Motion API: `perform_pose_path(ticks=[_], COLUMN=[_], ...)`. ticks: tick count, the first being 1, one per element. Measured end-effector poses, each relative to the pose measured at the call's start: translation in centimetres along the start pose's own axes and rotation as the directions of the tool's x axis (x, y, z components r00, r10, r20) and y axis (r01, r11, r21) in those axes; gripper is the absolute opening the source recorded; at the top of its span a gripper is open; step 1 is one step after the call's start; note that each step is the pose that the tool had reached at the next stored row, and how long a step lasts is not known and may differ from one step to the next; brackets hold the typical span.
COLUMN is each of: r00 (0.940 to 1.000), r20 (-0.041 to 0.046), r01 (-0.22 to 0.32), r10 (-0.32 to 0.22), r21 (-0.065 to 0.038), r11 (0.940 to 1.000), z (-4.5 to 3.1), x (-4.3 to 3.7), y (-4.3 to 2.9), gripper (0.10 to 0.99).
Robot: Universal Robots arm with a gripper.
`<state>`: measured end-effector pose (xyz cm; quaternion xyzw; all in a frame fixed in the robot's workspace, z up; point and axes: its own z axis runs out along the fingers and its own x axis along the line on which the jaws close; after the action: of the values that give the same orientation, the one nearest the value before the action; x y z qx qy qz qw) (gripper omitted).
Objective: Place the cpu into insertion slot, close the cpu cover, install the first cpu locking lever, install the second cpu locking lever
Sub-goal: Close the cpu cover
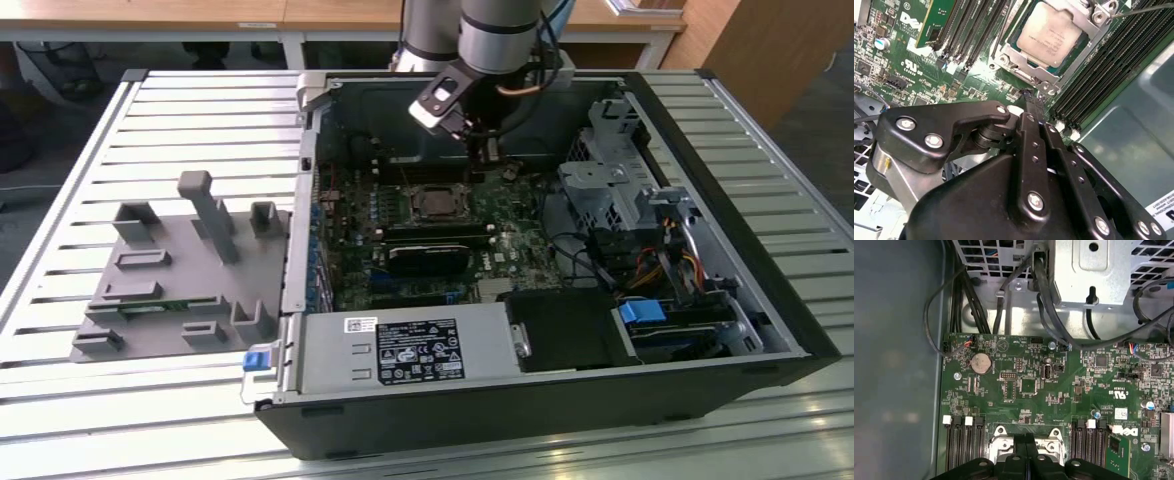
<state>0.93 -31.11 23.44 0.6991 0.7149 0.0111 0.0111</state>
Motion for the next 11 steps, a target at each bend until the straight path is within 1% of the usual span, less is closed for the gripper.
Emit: perform_pose_path(ticks=[5,9,11], r00=[1.0000,1.0000,1.0000], r20=[0.0002,-0.0001,-0.0001], r01=[0.000,0.000,0.000], r10=[0.000,0.000,0.000], r21=[0.000,0.000,0.000], r11=[1.0000,1.0000,1.0000], z=[0.08,0.16,0.31], x=[0.05,0.08,0.09], y=[-0.44,-1.34,-1.61], gripper=[0.106,0.106,0.106])
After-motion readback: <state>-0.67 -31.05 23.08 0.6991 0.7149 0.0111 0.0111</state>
